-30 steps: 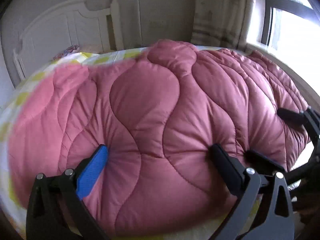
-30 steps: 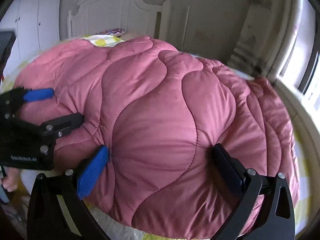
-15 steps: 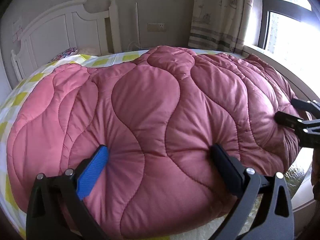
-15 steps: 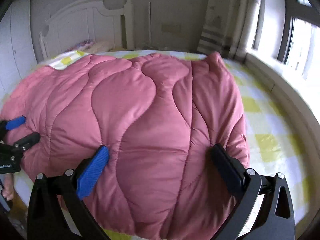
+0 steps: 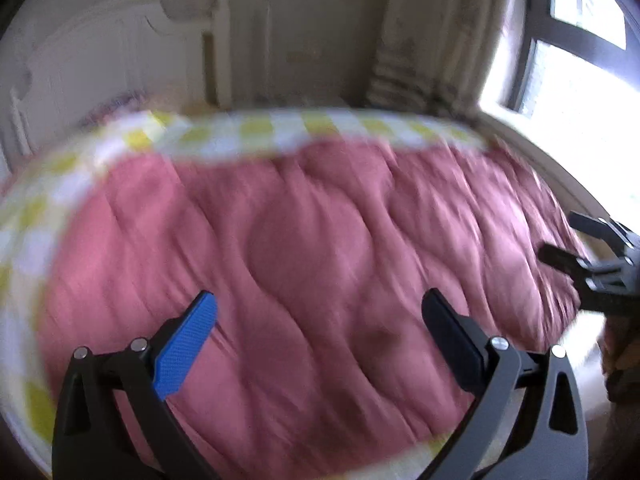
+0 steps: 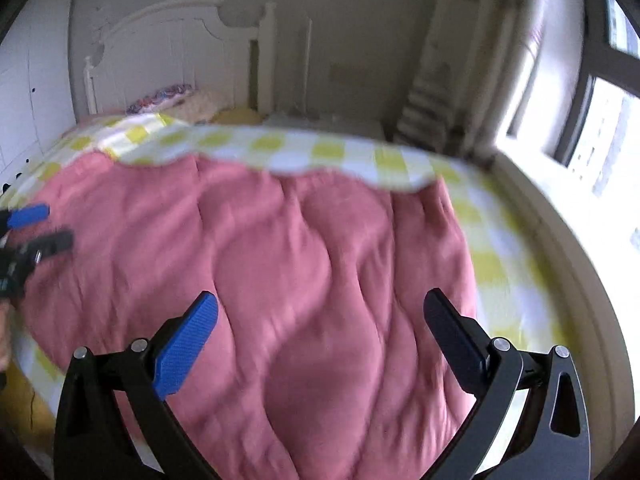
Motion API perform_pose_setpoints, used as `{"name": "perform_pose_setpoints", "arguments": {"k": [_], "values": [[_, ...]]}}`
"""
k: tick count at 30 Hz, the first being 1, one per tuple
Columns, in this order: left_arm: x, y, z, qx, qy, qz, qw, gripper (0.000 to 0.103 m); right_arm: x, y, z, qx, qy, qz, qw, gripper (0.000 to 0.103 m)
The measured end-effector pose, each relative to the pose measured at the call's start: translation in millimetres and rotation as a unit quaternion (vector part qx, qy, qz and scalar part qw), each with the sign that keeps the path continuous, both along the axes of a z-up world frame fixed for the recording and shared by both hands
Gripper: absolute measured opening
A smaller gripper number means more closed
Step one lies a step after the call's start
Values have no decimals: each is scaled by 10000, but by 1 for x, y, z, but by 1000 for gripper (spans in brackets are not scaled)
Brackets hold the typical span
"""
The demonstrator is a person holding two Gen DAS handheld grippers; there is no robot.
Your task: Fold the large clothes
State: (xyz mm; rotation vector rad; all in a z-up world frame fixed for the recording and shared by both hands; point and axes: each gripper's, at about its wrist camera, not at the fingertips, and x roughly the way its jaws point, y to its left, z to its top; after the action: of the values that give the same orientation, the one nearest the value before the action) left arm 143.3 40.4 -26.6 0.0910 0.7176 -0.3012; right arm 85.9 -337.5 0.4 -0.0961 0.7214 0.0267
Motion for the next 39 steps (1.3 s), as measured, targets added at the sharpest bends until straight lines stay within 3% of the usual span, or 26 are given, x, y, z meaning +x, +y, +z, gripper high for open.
{"name": "perform_pose_setpoints", "arguments": {"k": [3, 6, 8, 9, 10, 11, 12, 13, 16, 18, 19, 20, 24, 29, 33, 37, 39], "values": [[40, 8, 24, 27, -258, 272, 9993, 101, 43, 27, 14, -94, -92, 323, 9994, 98], [100, 19, 23, 650, -103, 944, 9934, 101, 89, 50, 12, 137, 222, 526, 9983, 98], [128, 27, 12, 893, 123, 1127, 9895, 101, 122, 62, -5, -77, 473, 542, 9974, 98], [140, 33, 3, 1006, 223, 1221, 9872, 101, 140, 66, -28, -518, 684, 365, 9956, 98], [148, 39, -7, 1070, 322, 1289, 9853, 101, 152, 62, -51, -525, 936, 302, 9938, 99], [157, 49, -23, 1034, 556, 1353, 9838, 101, 157, 52, -62, 61, 1004, 328, 9944, 99], [163, 61, -35, 646, 799, 1324, 9859, 101, 158, 38, -64, 466, 1039, 218, 9933, 99], [164, 73, -37, 242, 870, 1356, 9866, 101, 158, 30, -62, 581, 1020, 122, 9930, 98], [166, 84, -38, 33, 882, 1430, 9858, 101, 155, 21, -58, 760, 1064, 116, 9913, 98], [165, 79, -41, 241, 863, 1418, 9858, 101, 141, 10, -46, 1013, 962, -19, 9902, 98], [165, 77, -41, 288, 847, 1421, 9858, 101, 122, -1, -33, 1400, 748, -38, 9873, 98], [164, 77, -41, 294, 839, 1425, 9858, 101, 92, -15, -19, 1889, 427, 30, 9811, 98], [163, 79, -42, 205, 869, 1431, 9857, 101, -30, -65, 6, 2471, -500, -208, 9675, 98], [164, 77, -42, 256, 887, 1435, 9853, 101, -144, -108, -19, 3257, -420, -568, 9428, 98], [164, 77, -42, 268, 889, 1436, 9853, 101, -163, -97, -60, 3507, 242, -442, 9351, 96], [164, 76, -42, 251, 894, 1438, 9852, 101, -135, -82, -80, 3741, 480, -366, 9254, 90], [164, 76, -42, 247, 901, 1436, 9852, 101, -113, -69, -82, 3655, 549, -373, 9284, 91]]}}
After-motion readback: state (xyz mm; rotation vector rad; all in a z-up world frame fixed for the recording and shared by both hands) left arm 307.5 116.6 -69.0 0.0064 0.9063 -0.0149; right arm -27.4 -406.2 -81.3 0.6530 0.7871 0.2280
